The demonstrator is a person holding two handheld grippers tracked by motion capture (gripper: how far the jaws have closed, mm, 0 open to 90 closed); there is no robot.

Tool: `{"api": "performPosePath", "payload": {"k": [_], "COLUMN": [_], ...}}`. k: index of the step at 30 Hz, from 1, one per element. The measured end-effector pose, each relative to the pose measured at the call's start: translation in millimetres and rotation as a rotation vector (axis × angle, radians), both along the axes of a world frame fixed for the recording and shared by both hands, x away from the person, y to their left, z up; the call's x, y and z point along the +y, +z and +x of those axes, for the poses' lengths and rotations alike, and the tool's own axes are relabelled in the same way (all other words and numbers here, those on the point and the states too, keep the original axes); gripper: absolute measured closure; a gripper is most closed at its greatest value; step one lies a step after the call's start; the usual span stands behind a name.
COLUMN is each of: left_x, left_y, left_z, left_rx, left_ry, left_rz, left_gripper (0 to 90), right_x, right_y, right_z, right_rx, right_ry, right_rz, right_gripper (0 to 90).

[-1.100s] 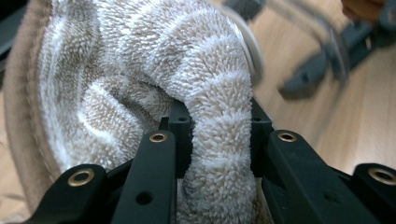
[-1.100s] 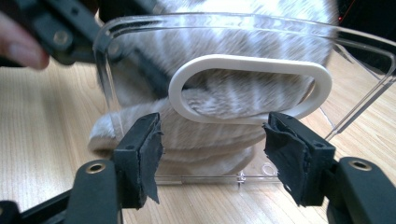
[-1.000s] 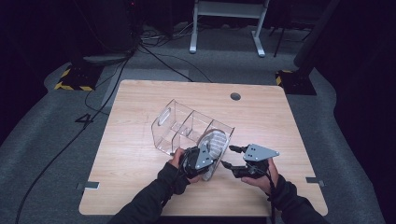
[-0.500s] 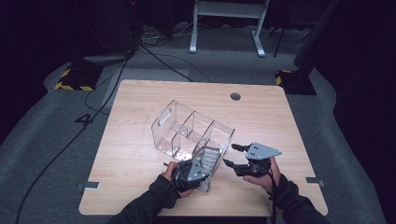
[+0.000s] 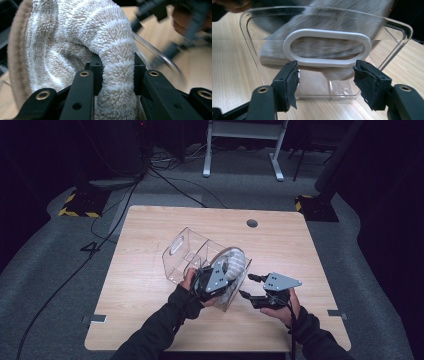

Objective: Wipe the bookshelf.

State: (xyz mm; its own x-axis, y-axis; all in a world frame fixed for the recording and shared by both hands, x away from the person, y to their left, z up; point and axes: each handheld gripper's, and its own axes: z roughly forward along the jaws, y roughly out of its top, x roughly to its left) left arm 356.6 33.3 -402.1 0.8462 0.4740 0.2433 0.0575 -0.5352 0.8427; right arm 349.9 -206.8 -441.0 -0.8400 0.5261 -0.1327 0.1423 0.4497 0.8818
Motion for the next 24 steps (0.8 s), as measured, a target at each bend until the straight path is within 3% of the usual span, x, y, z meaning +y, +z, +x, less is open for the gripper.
{"api": "performPosePath", "payload": {"k": [3, 4, 8, 15, 17, 22, 24], "left_x": [-7.8, -9.8, -9.1, 4.9, 9.1, 20.0, 25.1], "left_y": [-5.9, -10.2, -21.6, -37.6, -44.0, -68.0, -72.7], "left_z": [4.8, 4.8, -3.4, -21.5, -26.0, -33.2, -34.2], "left_rx": [0.003, 0.023, 0.044, 0.087, 0.112, 0.171, 0.202], "left_ry": [0.001, -0.004, -0.012, -0.033, -0.038, -0.045, -0.044], "left_rz": [0.035, 0.04, 0.065, 0.096, 0.098, 0.153, 0.142], "left_gripper": [72.3, 72.4, 72.7, 73.1, 73.1, 73.0, 73.0], "right_x": [-1.1, -1.5, -5.7, -7.5, -7.6, -10.7, -12.6], "right_y": [0.8, 1.0, 1.7, 6.9, 7.3, 9.6, 11.2], "right_z": [-0.2, -0.3, 1.3, 1.0, 1.4, 2.4, 3.3], "right_rx": [-0.001, -0.002, 0.007, 0.0, -0.003, -0.012, -0.016], "right_ry": [0.0, -0.002, -0.006, 0.012, 0.014, 0.006, 0.004], "right_rz": [0.001, 0.0, 0.017, 0.032, 0.026, 0.027, 0.028], "right_gripper": [36.2, 36.2, 36.0, 34.6, 34.4, 33.7, 33.5]}}
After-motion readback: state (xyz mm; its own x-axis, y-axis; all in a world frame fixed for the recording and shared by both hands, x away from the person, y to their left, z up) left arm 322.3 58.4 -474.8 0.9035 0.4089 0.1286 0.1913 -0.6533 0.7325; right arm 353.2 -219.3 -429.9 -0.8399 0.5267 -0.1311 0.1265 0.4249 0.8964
